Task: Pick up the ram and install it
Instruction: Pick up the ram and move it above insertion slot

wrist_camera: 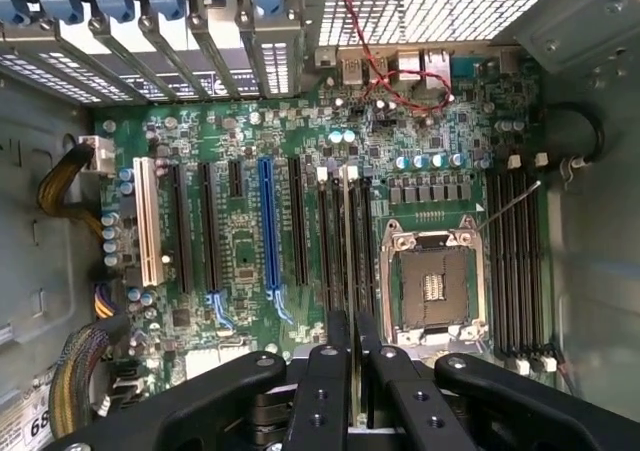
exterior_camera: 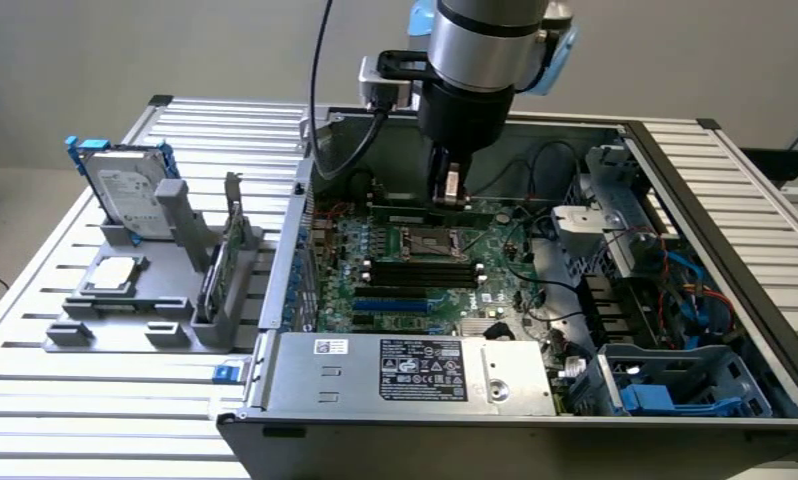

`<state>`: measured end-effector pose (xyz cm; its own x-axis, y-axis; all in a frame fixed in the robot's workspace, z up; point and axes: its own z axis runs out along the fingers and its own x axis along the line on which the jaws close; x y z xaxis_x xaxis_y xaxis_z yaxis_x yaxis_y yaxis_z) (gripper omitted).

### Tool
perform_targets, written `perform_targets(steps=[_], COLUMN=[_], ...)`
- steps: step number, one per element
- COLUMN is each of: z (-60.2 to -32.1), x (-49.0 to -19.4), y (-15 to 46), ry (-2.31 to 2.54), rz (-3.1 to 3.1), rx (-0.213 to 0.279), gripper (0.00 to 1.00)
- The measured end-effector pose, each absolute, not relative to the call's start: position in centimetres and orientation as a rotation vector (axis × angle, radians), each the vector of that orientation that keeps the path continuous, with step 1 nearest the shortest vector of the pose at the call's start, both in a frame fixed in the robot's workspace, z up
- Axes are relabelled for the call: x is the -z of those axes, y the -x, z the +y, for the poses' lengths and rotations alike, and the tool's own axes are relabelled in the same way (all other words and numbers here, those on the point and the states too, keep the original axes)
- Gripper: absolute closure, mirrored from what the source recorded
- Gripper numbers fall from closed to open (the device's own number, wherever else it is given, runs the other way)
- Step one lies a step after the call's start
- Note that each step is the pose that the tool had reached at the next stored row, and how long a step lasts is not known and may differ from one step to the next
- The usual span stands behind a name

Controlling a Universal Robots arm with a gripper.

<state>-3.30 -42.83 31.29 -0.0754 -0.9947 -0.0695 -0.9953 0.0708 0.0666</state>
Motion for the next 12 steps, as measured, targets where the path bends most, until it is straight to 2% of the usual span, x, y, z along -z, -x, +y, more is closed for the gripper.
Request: perform_targets(steps=[12], z=[-42.8], x=[-29.1], y=[3.0], ry=[2.137], rz=[2.293], rx=[-0.147], gripper=[0.85])
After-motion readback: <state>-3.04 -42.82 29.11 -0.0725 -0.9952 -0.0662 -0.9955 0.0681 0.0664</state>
